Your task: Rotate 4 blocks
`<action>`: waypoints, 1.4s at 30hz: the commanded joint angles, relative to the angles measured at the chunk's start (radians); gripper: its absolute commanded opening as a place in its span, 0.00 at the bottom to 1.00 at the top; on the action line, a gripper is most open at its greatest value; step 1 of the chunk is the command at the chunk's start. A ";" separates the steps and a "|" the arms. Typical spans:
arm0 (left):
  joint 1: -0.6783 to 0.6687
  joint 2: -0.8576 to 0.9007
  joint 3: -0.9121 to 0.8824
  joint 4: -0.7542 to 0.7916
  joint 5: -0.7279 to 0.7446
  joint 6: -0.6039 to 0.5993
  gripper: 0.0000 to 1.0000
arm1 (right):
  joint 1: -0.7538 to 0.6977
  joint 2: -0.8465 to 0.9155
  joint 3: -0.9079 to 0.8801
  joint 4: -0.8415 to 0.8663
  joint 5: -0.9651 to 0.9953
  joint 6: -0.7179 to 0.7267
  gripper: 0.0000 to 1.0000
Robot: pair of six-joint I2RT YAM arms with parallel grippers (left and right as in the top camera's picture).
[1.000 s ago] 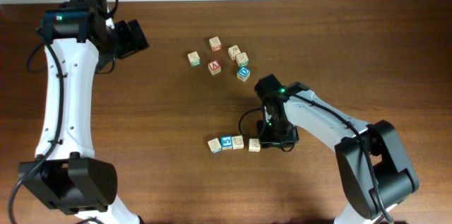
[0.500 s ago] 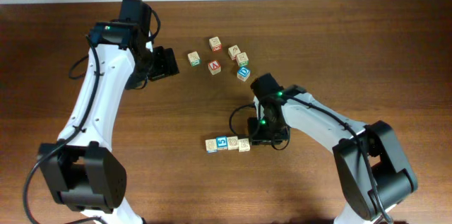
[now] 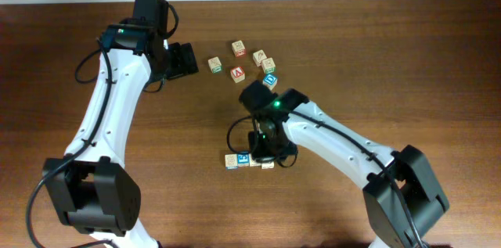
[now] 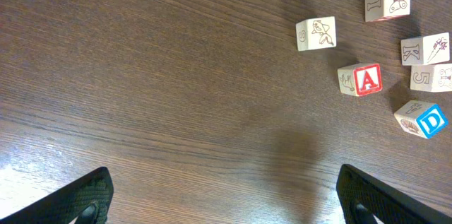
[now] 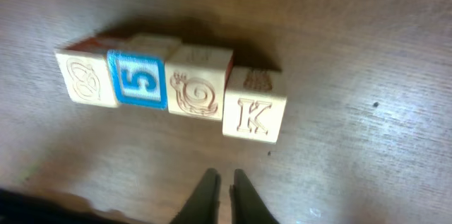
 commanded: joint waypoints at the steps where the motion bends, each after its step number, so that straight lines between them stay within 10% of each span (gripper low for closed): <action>1: -0.002 0.000 -0.003 0.000 -0.014 -0.002 1.00 | 0.054 -0.002 -0.044 0.005 0.059 0.014 0.04; 27: -0.002 0.000 -0.003 -0.007 -0.006 -0.003 1.00 | -0.003 0.081 -0.087 0.097 -0.002 -0.149 0.04; 33: 0.016 0.000 -0.003 0.015 -0.022 -0.002 1.00 | 0.006 0.047 0.127 -0.023 -0.015 -0.163 0.04; 42: 0.158 0.000 -0.003 0.055 -0.022 -0.002 1.00 | 0.228 0.132 0.126 0.089 0.047 0.112 0.04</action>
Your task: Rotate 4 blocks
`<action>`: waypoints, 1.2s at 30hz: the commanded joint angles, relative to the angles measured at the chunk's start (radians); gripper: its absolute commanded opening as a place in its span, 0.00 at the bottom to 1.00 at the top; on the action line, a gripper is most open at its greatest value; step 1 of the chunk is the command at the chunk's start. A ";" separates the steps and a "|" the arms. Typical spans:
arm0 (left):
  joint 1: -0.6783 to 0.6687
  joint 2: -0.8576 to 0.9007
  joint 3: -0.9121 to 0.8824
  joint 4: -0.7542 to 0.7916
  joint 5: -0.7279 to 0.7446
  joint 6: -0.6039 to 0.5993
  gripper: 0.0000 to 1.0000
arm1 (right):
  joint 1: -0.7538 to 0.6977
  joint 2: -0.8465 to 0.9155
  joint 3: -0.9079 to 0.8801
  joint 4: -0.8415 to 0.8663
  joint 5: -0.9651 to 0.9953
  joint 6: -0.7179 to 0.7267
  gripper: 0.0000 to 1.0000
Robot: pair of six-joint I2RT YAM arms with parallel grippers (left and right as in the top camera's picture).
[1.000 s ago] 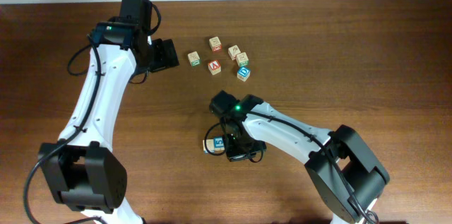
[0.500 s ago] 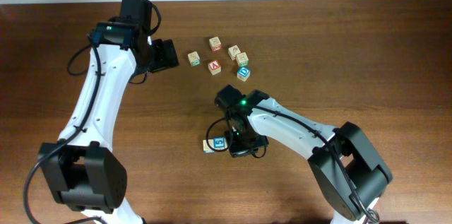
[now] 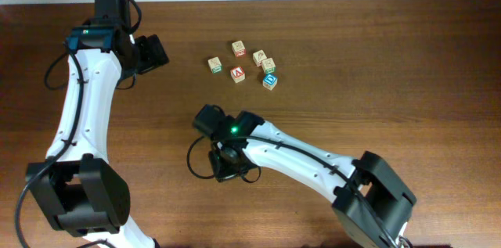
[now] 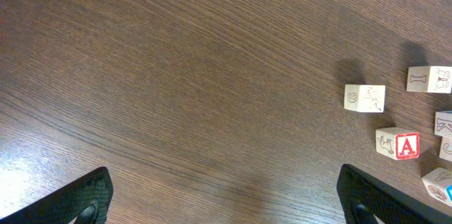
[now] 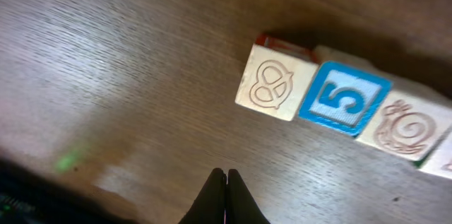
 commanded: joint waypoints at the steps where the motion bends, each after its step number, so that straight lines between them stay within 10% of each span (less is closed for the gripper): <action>1: 0.006 0.000 -0.003 -0.002 -0.007 -0.002 1.00 | 0.007 0.036 0.013 -0.024 0.031 0.074 0.04; 25: 0.006 0.000 -0.003 -0.033 0.012 -0.002 0.99 | -0.042 0.097 0.015 0.041 0.023 0.072 0.04; 29: 0.001 -0.006 -0.003 -0.068 0.069 -0.002 0.90 | -0.047 0.001 0.246 -0.172 0.117 -0.006 0.04; 36: -0.067 -0.013 -0.003 -0.321 0.112 -0.002 0.84 | -0.385 -0.131 0.098 -0.313 0.045 -0.230 0.04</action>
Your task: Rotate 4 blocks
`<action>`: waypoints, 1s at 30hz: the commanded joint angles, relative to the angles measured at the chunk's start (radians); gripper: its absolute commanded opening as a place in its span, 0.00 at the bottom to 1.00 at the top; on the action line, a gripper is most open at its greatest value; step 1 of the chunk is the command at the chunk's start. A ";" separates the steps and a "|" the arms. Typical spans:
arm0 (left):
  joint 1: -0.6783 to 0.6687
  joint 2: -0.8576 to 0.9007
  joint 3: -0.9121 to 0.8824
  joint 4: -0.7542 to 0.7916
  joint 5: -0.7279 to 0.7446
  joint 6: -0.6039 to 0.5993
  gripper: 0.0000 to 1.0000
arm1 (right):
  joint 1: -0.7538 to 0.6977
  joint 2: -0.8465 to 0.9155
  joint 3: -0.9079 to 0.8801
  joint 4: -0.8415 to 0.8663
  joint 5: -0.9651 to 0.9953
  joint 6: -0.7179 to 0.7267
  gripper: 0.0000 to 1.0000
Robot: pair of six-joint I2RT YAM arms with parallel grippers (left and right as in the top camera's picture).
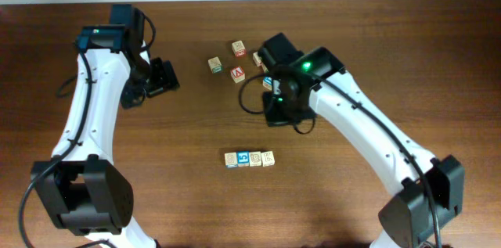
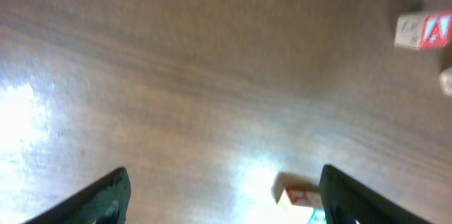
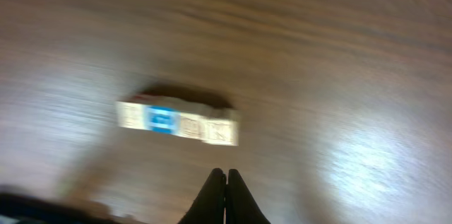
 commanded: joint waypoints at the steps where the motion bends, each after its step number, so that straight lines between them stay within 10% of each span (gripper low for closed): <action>1: -0.024 -0.012 -0.006 -0.077 -0.029 -0.002 0.84 | -0.042 0.003 -0.197 0.062 -0.047 -0.059 0.04; 5: -0.025 -0.012 -0.183 -0.046 -0.022 -0.002 0.76 | -0.060 0.003 -0.423 0.255 -0.143 -0.059 0.04; 7: -0.031 -0.014 -0.291 -0.003 0.007 0.016 0.48 | -0.060 0.004 -0.440 0.280 -0.142 -0.060 0.04; 8: -0.051 -0.014 -0.341 0.024 0.029 0.028 0.06 | -0.060 0.006 -0.441 0.297 -0.143 -0.059 0.04; 9: -0.074 -0.014 -0.365 0.036 0.025 0.029 0.00 | -0.057 0.014 -0.442 0.306 -0.143 -0.055 0.04; 30: -0.095 -0.157 -0.368 0.232 0.027 0.126 0.00 | -0.038 0.035 -0.446 0.356 -0.291 -0.063 0.04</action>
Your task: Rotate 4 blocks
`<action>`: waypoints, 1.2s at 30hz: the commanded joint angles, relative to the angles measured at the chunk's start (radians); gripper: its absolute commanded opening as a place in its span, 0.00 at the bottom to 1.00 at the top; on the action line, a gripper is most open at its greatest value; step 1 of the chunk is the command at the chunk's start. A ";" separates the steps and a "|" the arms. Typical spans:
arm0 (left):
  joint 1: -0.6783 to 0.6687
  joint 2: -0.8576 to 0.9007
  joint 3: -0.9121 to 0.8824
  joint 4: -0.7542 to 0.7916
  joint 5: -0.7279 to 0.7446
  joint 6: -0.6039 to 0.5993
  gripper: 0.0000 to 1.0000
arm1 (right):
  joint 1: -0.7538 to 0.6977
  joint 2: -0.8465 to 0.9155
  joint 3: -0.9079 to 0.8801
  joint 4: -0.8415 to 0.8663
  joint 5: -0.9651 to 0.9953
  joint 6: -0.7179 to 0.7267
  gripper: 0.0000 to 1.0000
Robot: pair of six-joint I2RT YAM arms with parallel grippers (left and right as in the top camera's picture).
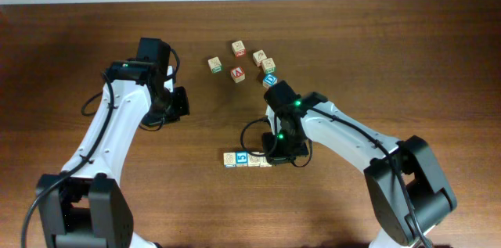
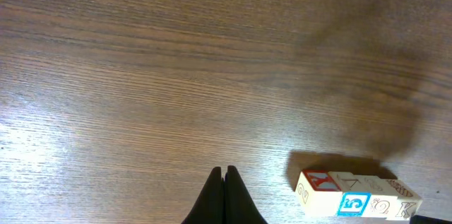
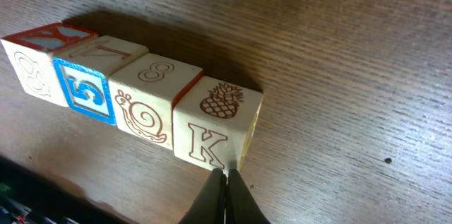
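Note:
Four letter blocks stand in a row (image 1: 247, 159) near the table's front. The right wrist view shows them as a pretzel block (image 3: 34, 60), a blue 5 block (image 3: 86, 86), a snail block (image 3: 147, 101) and a K block (image 3: 215, 126) with a pineapple on top. My right gripper (image 3: 225, 179) is shut, its tips touching the K block's lower near corner at the row's right end (image 1: 274, 157). My left gripper (image 2: 224, 194) is shut on nothing, over bare wood to the left of the row (image 2: 357, 196), and sits up and left of it (image 1: 175, 102) in the overhead view.
Several loose blocks lie at the back centre, among them a red A block (image 1: 239, 75), a blue D block (image 1: 270, 80) and a plain one (image 1: 214, 64). The right arm stretches from the front right corner across to the row.
My right gripper was up by the loose blocks and is now down at the K end of the row. My left gripper was wide open and is now shut, a little nearer the row.
My right gripper, shut, was first by the K end of the row, then by the pretzel end, then away beside the loose blocks. Now it touches the K block. My left gripper stayed open at the back left and has now shut.

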 commanded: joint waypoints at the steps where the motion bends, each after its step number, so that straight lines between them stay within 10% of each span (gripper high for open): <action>1: 0.000 -0.021 0.003 -0.004 0.033 0.066 0.00 | -0.053 -0.003 0.110 -0.090 -0.007 -0.027 0.04; 7: -0.010 -0.246 0.004 -0.079 0.067 0.135 0.00 | -0.164 -0.063 0.287 -0.290 -0.009 -0.127 0.04; 20: -0.057 -0.259 -0.446 0.214 0.287 0.065 0.00 | -0.241 -0.174 -0.210 0.143 -0.214 -0.009 0.04; 36: -0.171 -0.156 -0.572 0.485 0.309 -0.079 0.00 | -0.179 -0.172 -0.232 0.216 -0.087 0.148 0.05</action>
